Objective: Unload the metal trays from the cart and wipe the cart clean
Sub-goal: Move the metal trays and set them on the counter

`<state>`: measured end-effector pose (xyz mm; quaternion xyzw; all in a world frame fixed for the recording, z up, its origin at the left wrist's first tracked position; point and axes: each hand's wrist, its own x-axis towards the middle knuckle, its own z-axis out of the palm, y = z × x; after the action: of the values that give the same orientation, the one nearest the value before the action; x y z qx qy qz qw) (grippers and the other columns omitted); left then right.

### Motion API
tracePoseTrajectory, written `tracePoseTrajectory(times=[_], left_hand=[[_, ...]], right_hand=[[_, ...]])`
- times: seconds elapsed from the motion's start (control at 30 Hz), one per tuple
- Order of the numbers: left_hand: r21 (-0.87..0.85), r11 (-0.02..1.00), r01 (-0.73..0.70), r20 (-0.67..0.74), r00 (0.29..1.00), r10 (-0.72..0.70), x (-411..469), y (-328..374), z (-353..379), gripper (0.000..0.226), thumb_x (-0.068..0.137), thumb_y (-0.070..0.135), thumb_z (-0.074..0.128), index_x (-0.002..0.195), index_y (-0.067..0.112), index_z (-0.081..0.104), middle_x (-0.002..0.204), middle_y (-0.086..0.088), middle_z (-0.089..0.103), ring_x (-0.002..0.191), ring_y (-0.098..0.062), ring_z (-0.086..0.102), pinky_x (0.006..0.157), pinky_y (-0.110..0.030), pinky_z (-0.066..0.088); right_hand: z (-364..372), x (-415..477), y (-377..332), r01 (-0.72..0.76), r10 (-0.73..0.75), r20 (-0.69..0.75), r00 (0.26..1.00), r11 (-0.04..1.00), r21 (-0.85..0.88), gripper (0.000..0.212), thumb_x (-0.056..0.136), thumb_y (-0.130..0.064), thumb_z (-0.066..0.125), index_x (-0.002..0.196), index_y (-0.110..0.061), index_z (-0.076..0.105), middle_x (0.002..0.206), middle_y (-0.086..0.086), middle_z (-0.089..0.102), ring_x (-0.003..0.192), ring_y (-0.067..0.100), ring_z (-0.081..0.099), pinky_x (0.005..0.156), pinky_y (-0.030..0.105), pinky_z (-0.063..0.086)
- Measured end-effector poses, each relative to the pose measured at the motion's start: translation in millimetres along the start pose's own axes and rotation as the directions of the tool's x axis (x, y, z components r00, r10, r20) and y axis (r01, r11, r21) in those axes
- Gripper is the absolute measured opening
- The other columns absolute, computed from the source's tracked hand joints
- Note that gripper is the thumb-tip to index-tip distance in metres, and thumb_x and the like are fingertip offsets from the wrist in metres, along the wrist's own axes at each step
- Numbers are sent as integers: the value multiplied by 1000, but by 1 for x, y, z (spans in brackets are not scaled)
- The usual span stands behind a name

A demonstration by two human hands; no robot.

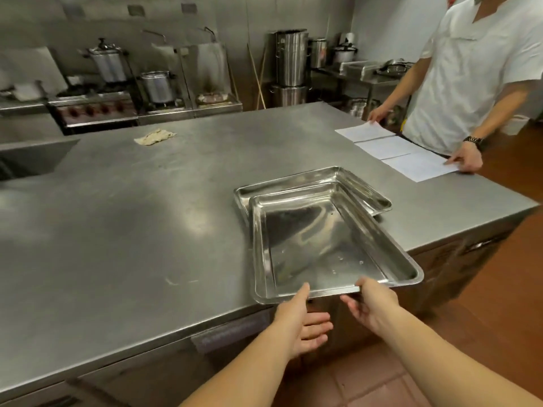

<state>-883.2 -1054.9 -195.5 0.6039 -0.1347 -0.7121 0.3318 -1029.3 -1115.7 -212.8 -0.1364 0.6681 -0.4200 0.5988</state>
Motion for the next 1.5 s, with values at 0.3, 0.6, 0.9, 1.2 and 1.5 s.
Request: tracePoseTrajectory(times=[0.3,0.6,0.9,1.2,1.5], left_hand=[[741,475,-475,243,849,470,20,87,53,19,89,29,58,84,15,70,67,3,67,62,-9,63,61,-25,50],[895,-411,-172,308,905,292,104,161,40,41,83,13,54,120,30,61,120,5,61,111,-20,55,84,-35,44],[841,-491,-227,416,852,319,146,179,65,6,78,19,61,72,19,60,65,6,58,77,-22,58,65,-30,48],[846,-532,-26,341,793,504,145,166,117,24,87,11,47,98,23,63,99,-3,65,91,-30,58,69,-33,40],[846,-532,11,326,780,535,145,128,157,24,90,12,47,112,21,53,101,-6,62,89,-33,60,59,-34,26]], right_hand=[[-47,75,-86,-2,17,59,998,969,-249,10,81,-6,48,89,-6,54,51,15,66,35,14,60,31,12,34],[-73,144,-172,1,3,8,1000,888,-461,19,79,-8,52,65,-13,41,51,4,40,29,14,46,34,12,31],[-65,218,-230,131,-102,82,991,795,-592,27,77,-3,46,55,-14,33,43,1,23,31,14,22,36,15,23],[-39,274,-298,486,-414,291,863,518,-704,23,77,-11,61,59,-2,51,48,9,49,39,21,48,47,24,40],[7,300,-333,645,-401,514,758,345,-682,29,86,-21,62,64,-2,60,61,9,56,55,22,51,51,28,40]])
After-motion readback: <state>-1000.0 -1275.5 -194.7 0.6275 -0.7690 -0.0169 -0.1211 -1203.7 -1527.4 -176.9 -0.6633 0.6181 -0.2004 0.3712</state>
